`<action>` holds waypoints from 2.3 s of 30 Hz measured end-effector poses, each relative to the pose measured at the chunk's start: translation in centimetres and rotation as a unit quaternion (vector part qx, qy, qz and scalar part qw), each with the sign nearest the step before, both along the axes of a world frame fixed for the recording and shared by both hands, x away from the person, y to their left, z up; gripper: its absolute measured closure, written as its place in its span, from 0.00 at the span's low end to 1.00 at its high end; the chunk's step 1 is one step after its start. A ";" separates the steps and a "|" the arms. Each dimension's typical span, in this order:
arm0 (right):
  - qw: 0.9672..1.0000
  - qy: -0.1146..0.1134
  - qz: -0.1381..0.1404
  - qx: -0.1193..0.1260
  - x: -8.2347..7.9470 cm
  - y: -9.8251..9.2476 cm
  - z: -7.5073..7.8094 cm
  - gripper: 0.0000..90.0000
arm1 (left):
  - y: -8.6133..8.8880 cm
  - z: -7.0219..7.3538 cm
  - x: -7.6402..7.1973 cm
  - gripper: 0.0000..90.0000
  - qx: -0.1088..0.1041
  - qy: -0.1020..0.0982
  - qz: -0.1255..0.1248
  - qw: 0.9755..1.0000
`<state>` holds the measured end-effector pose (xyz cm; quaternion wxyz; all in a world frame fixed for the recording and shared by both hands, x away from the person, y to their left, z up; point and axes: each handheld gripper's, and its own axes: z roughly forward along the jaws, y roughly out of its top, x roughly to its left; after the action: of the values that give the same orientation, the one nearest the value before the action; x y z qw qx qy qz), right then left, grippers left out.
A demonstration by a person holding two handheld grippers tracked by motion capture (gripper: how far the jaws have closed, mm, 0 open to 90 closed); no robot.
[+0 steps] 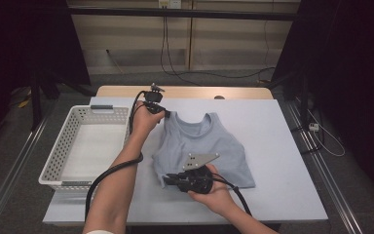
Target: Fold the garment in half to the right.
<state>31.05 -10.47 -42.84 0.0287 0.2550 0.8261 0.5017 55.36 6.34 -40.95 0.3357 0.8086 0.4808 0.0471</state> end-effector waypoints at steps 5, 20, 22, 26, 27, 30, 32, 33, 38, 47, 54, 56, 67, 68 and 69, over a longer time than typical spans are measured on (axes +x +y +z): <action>1.000 -0.001 -0.001 0.000 -0.1 0.0 0.0 0.95 | 0.2 0.1 -0.1 0.94 -0.001 -0.002 0.001 1.000; 1.000 -0.009 0.003 0.011 -0.2 0.5 0.6 0.95 | 1.3 1.4 0.1 0.94 0.005 0.001 0.011 1.000; 1.000 -0.010 0.003 0.013 -0.2 0.5 0.7 0.95 | 1.5 1.5 0.0 0.94 0.005 0.000 0.013 1.000; 1.000 -0.011 0.004 0.019 -0.1 0.6 1.0 0.95 | 1.8 1.5 0.0 0.94 0.009 -0.001 0.015 1.000; 1.000 -0.012 0.004 0.020 0.0 0.7 1.1 0.95 | 1.9 1.6 0.0 0.94 0.009 -0.002 0.016 1.000; 1.000 -0.015 0.004 0.023 0.0 0.8 1.3 0.95 | 2.2 1.6 -0.1 0.94 0.012 -0.003 0.016 1.000; 1.000 -0.014 0.007 0.024 0.1 1.0 1.4 0.95 | 2.4 1.7 -0.1 0.94 0.014 -0.004 0.018 1.000; 1.000 -0.015 0.009 0.024 0.1 1.1 1.4 0.95 | 2.5 1.8 -0.1 0.94 0.014 -0.004 0.018 1.000; 0.999 -0.015 0.016 0.027 0.2 1.6 1.5 0.95 | 3.2 2.1 -0.2 0.94 0.019 -0.002 0.023 1.000; 0.999 -0.013 0.030 0.031 0.3 2.5 1.5 0.95 | 4.3 2.3 -0.6 0.94 0.025 -0.007 0.030 0.999; 0.999 -0.013 0.037 0.031 0.4 2.9 1.4 0.95 | 4.9 2.3 -0.8 0.94 0.025 -0.008 0.035 0.999; 0.999 -0.013 0.038 0.030 0.4 3.1 1.4 0.95 | 5.0 2.3 -0.8 0.94 0.026 -0.008 0.037 0.999; 0.999 -0.016 0.043 0.028 0.4 3.2 1.4 0.95 | 5.6 2.2 -0.9 0.94 0.025 -0.003 0.043 0.999; 0.999 -0.015 0.042 0.029 0.4 3.2 1.4 0.95 | 5.6 2.3 -0.9 0.94 0.025 -0.003 0.042 0.999; 0.999 -0.015 0.042 0.029 0.4 3.2 1.4 0.95 | 5.6 2.3 -0.9 0.94 0.027 -0.003 0.042 0.999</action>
<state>31.46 -7.25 -41.46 0.0125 0.2128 0.8206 0.5303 54.43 11.95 -38.66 0.3133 0.7960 0.5122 0.0766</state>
